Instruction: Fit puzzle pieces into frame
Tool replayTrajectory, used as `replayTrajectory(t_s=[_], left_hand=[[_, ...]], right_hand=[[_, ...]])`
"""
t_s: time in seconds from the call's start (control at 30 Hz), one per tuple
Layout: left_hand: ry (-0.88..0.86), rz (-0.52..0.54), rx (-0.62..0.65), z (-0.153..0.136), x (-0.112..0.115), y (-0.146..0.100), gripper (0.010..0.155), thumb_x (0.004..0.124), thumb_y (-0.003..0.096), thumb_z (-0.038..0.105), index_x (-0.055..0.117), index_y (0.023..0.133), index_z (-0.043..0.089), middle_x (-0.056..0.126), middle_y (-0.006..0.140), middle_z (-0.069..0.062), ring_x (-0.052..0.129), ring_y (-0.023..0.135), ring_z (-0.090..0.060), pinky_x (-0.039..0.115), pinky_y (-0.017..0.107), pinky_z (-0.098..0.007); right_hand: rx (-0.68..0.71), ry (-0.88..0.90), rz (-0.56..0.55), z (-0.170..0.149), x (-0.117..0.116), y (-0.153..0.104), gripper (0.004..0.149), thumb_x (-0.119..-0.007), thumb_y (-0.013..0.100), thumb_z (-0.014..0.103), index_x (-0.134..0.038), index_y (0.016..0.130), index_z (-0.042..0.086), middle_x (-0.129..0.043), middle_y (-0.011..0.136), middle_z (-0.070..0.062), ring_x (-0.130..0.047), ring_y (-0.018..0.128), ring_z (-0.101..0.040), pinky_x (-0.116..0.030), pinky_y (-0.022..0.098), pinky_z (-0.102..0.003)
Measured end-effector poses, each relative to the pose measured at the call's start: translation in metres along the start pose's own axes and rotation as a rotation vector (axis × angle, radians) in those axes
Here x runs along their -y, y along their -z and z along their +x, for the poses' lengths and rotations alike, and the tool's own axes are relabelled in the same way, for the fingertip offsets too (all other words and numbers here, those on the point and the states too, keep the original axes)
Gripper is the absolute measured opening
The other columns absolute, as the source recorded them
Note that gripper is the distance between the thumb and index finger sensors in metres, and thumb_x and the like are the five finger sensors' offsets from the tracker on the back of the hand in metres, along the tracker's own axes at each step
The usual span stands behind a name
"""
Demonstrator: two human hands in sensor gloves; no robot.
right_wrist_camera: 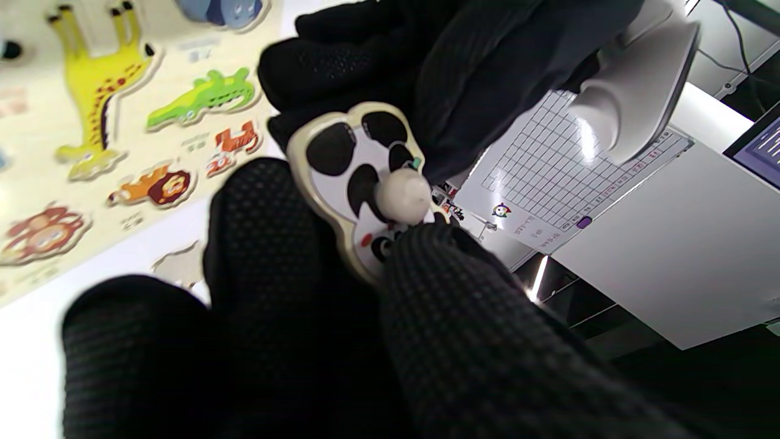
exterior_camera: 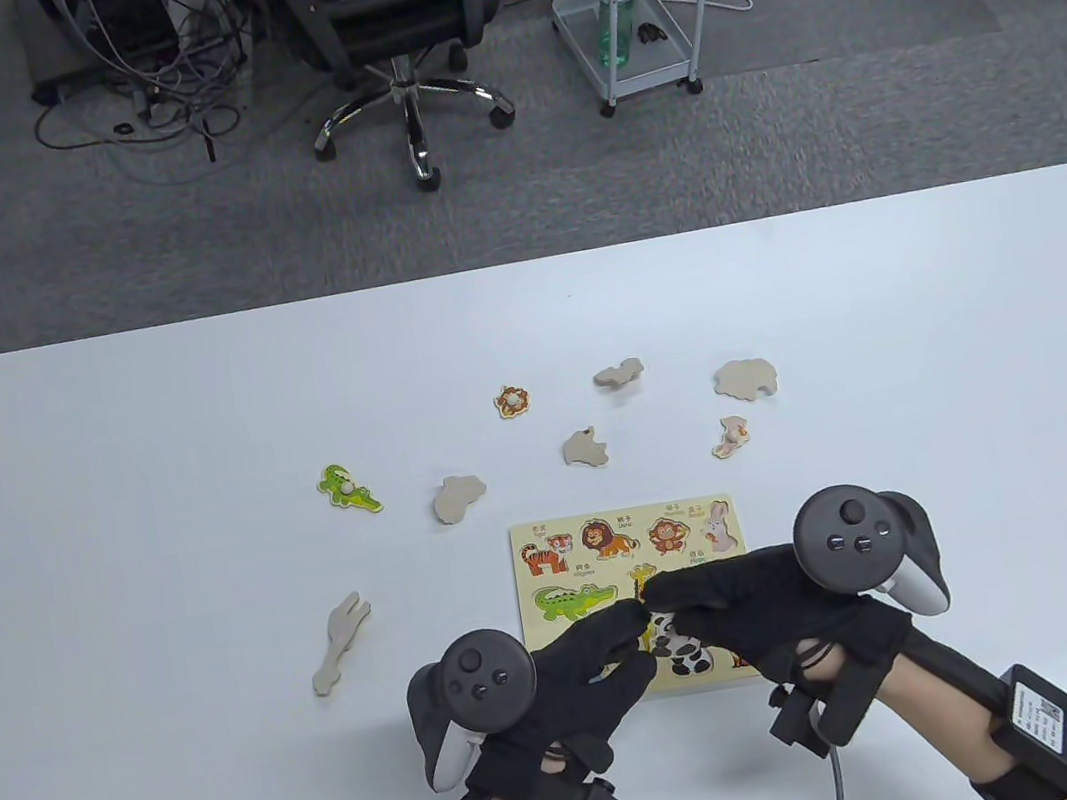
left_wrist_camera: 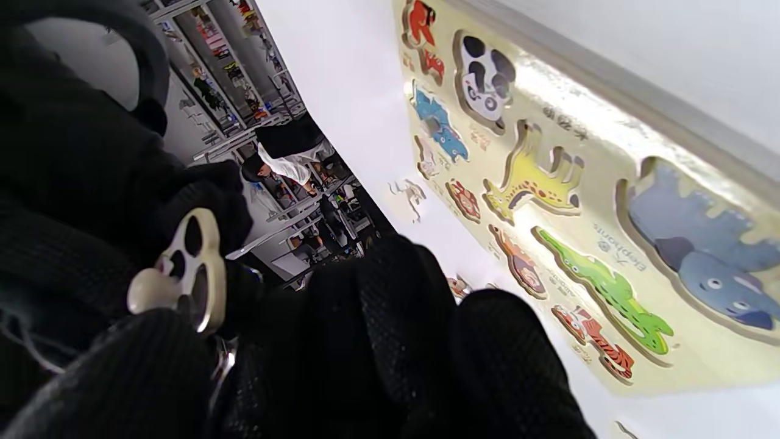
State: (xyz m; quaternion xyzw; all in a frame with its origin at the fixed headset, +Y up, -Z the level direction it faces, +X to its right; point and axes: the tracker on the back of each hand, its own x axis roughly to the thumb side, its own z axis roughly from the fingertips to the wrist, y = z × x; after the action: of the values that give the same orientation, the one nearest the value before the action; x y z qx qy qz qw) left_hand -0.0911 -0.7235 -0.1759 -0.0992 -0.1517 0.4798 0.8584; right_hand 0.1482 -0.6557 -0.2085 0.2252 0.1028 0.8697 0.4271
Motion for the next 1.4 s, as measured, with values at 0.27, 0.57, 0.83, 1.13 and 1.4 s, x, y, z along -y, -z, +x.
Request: replayTrajectory(t_s=[0.27, 0.57, 0.83, 1.13, 1.4], left_hand=[[-0.046, -0.006, -0.025, -0.005, -0.006, 0.002, 0.043, 0.084, 0.045, 0.053, 0.092, 0.082, 0.032, 0.106, 0.077, 0.008, 0.112, 0.06, -0.014, 0.088, 0.055, -0.036], [-0.026, 0.055, -0.072, -0.008, -0.01, 0.001, 0.042, 0.083, 0.046, 0.052, 0.093, 0.081, 0.03, 0.107, 0.073, 0.007, 0.112, 0.055, -0.015, 0.088, 0.053, -0.037], [-0.01, 0.119, -0.196, -0.017, -0.013, 0.0, 0.043, 0.083, 0.0457, 0.052, 0.094, 0.079, 0.027, 0.109, 0.068, 0.005, 0.114, 0.047, -0.013, 0.091, 0.048, -0.036], [0.012, 0.124, -0.16, -0.015, -0.01, 0.0, 0.044, 0.084, 0.0451, 0.051, 0.095, 0.078, 0.025, 0.109, 0.066, 0.003, 0.113, 0.045, -0.014, 0.091, 0.048, -0.036], [0.041, 0.094, -0.115, -0.011, -0.004, 0.002, 0.045, 0.084, 0.0447, 0.046, 0.095, 0.078, 0.019, 0.107, 0.065, -0.002, 0.112, 0.044, -0.018, 0.089, 0.048, -0.04]], right_hand=[[0.007, -0.015, -0.011, 0.001, -0.006, 0.004, 0.04, -0.098, 0.039, 0.028, -0.097, 0.076, 0.014, -0.11, 0.066, -0.014, -0.112, 0.045, -0.031, -0.09, 0.037, -0.05], [0.014, -0.064, -0.123, 0.005, -0.003, 0.001, 0.047, -0.098, 0.039, 0.031, -0.092, 0.082, 0.013, -0.102, 0.078, -0.017, -0.106, 0.057, -0.038, -0.085, 0.043, -0.055], [0.101, -0.4, -0.207, 0.026, -0.024, -0.014, 0.052, -0.102, 0.036, 0.033, -0.091, 0.083, 0.014, -0.096, 0.082, -0.015, -0.097, 0.06, -0.038, -0.083, 0.045, -0.054], [0.109, -0.608, -0.318, 0.026, -0.06, -0.018, 0.057, -0.104, 0.033, 0.039, -0.09, 0.083, 0.015, -0.095, 0.08, -0.014, -0.097, 0.055, -0.034, -0.084, 0.046, -0.052], [0.099, -0.463, -0.37, 0.01, -0.06, -0.018, 0.049, -0.105, 0.034, 0.034, -0.094, 0.075, 0.01, -0.099, 0.068, -0.016, -0.099, 0.04, -0.029, -0.087, 0.036, -0.05]])
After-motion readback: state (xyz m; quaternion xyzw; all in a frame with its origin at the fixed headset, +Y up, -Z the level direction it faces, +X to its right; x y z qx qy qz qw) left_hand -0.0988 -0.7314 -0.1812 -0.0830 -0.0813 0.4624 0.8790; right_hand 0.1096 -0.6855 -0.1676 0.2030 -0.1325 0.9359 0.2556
